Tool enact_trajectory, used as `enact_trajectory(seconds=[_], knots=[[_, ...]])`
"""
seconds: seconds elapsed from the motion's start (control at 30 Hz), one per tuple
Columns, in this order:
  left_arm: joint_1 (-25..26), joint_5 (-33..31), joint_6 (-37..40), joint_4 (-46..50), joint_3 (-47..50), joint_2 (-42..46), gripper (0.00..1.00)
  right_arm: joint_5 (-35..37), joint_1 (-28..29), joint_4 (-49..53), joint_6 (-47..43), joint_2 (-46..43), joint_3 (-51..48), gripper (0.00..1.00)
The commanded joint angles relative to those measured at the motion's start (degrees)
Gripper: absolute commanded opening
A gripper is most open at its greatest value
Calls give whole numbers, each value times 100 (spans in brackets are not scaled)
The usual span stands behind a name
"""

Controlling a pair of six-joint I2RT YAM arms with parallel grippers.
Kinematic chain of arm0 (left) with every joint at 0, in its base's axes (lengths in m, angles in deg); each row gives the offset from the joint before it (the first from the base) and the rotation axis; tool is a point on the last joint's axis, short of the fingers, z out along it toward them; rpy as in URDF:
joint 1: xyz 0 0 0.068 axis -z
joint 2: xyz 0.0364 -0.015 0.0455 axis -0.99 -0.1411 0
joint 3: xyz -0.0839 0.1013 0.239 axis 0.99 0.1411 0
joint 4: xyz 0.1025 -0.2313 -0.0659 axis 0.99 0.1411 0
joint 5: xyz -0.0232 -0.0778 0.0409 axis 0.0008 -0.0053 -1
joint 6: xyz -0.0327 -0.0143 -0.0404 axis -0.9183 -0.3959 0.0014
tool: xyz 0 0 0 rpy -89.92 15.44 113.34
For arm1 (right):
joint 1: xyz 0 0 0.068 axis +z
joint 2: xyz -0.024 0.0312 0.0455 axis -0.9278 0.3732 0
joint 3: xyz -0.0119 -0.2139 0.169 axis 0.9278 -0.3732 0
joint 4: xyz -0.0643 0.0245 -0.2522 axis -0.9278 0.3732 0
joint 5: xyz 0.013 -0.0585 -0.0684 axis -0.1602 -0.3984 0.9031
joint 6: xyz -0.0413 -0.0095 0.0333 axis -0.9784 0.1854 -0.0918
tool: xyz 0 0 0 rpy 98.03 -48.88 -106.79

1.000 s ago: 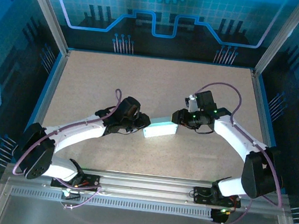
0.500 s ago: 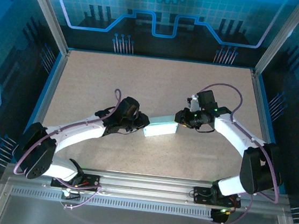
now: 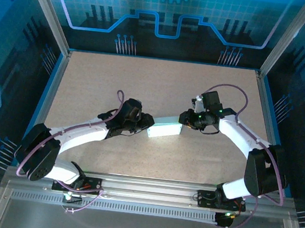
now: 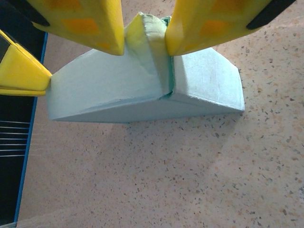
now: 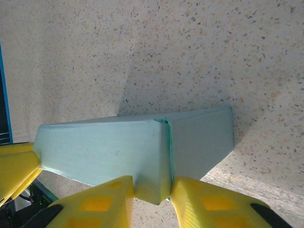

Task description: Fold the paper box

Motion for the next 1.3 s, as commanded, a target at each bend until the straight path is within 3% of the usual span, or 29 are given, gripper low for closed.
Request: enact_trajectory(seconds=[0.0,0.2,0.7,0.9,1.07,1.27], knots=[[40,52,48,947,321,-443,35,-44,-50,409,-38,182,-47,35],[1,107,66,943,391,-446,31,-33,-214,541,-131,398,37,41],[-86,117,471,1776,-307,18,52,-227,-269,465,-181,251,198,45],[-221,246,448,1488,-213,-81,59,-291,-273,425,-205,290,242,45],[-327,360,504,1279,-215,-254,51,-543,-267,209,-170,515,271,46],[-460,615,723,1092,-237,-522,37,-622,-286,119,-179,744,242,35]])
